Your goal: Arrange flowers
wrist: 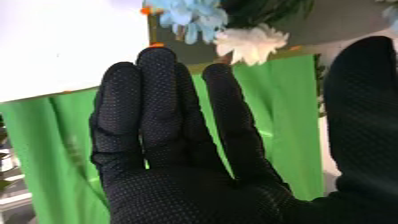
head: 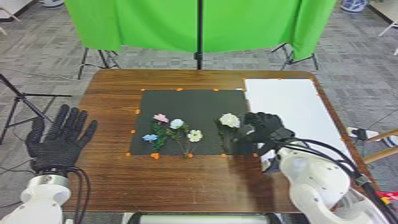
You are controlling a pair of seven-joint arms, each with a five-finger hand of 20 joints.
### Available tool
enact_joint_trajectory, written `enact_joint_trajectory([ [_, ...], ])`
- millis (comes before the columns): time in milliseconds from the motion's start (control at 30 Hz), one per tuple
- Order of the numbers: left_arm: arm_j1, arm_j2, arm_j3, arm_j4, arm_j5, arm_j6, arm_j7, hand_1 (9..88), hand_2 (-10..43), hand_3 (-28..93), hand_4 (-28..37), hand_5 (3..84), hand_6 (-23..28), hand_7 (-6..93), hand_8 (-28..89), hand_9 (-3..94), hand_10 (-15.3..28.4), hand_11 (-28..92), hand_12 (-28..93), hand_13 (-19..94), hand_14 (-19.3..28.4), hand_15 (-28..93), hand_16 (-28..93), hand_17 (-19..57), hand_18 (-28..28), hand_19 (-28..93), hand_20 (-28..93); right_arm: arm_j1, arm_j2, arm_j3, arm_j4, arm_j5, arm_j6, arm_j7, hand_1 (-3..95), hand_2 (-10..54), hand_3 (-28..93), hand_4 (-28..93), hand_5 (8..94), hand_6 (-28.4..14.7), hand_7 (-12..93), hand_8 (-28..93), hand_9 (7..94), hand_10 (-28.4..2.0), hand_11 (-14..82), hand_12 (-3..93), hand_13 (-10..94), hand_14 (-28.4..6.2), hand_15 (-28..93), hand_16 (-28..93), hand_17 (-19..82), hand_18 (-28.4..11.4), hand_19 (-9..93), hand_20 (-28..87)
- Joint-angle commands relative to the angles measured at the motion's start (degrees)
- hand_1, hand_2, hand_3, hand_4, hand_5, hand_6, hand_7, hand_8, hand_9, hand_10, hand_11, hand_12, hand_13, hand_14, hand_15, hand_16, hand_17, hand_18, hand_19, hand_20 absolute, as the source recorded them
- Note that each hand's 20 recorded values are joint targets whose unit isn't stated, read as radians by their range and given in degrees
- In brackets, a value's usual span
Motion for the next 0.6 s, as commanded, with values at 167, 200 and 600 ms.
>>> enact_joint_trajectory([
  [167, 0.73, 0.02, 0.14, 0.45, -0.06, 0.67, -1.13, 23.9, 13.4, 72, -28.3, 43.4, 8.5, 14.7, -9, 40.3, 15.4, 23, 15, 30, 15.9, 39, -3, -4.6, 15.5, 31, 18, -0.74, 0.69, 0.35, 0.12, -2.81, 0.04, 4.35, 44.2, -9.5, 78, -26, 43.7, -9.7, 36, -13, 45.4, -23.1, 33.0, 24.8, 48, -17.8, 60, 20, 33, -22.9, 78, 31],
  [200, 0.81, 0.14, 0.17, 0.47, -0.12, 0.76, -0.94, 23.9, 13.4, 72, -28.3, 43.5, 8.5, 14.7, -9, 40.3, 15.5, 23, 15, 30, 15.9, 39, -3, -4.6, 15.6, 31, 18, -0.70, 0.58, 0.43, 0.56, -4.30, -0.75, 3.88, 46.9, -9.5, 78, -26, 45.0, -9.1, 36, -13, 46.6, -22.5, 33.1, 24.8, 49, -17.2, 59, 22, 33, -22.9, 79, 31],
  [600, 1.30, -0.32, 1.39, 0.67, 0.30, 0.58, -1.82, 25.0, 14.7, 73, -28.3, 44.1, 8.5, 14.8, -9, 40.8, 15.5, 23, 15, 31, 15.8, 39, -3, -4.9, 15.8, 32, 18, -0.50, -0.88, -0.49, 3.14, -5.22, -3.57, 4.61, 64.0, -9.5, 72, -28, 55.9, -3.5, 43, 9, 66.0, -14.1, 24.5, 48.3, 60, -10.1, 59, 45, 35, -22.2, 82, 35],
])
